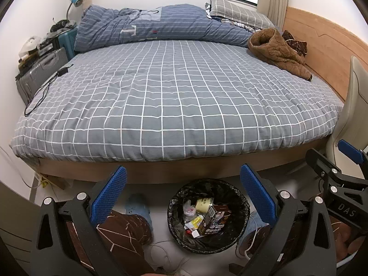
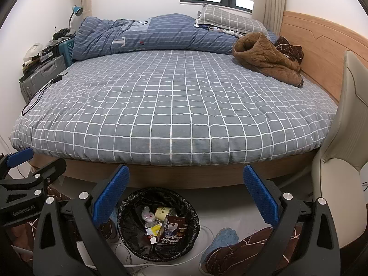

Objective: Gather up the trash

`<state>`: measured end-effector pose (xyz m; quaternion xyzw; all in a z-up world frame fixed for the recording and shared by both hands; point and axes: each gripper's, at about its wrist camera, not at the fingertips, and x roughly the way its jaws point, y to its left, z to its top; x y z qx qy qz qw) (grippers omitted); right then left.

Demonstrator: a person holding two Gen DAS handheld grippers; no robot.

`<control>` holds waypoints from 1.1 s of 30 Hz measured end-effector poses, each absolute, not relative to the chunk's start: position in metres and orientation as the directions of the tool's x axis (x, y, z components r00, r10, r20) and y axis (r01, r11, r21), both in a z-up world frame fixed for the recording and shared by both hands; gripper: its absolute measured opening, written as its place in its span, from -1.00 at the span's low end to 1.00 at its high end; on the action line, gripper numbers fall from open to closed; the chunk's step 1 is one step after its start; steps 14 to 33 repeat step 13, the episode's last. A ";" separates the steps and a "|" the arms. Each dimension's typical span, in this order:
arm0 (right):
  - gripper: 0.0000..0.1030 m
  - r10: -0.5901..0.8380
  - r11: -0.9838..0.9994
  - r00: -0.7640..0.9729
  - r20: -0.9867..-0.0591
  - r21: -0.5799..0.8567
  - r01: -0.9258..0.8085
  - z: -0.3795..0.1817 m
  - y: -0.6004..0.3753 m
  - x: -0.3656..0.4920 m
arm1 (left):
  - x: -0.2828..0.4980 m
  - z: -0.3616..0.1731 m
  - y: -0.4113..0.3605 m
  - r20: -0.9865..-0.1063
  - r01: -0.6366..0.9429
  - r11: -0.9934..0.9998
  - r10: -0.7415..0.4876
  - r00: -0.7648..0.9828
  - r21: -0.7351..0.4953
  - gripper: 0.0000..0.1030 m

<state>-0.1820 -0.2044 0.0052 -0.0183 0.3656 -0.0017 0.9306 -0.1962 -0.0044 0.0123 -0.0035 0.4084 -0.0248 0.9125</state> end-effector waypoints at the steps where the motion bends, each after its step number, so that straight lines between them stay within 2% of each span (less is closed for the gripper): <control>1: 0.85 -0.017 0.999 0.733 -0.680 -0.035 -0.010 0.005 -0.205 -0.182 | -0.196 0.012 -0.004 -0.745 0.042 0.999 -0.048 0.666 -0.028 0.89; 33: 0.85 -0.013 0.999 0.735 -0.678 -0.035 -0.015 0.007 -0.202 -0.182 | -0.195 0.010 -0.003 -0.748 0.050 0.997 -0.071 0.660 -0.050 0.88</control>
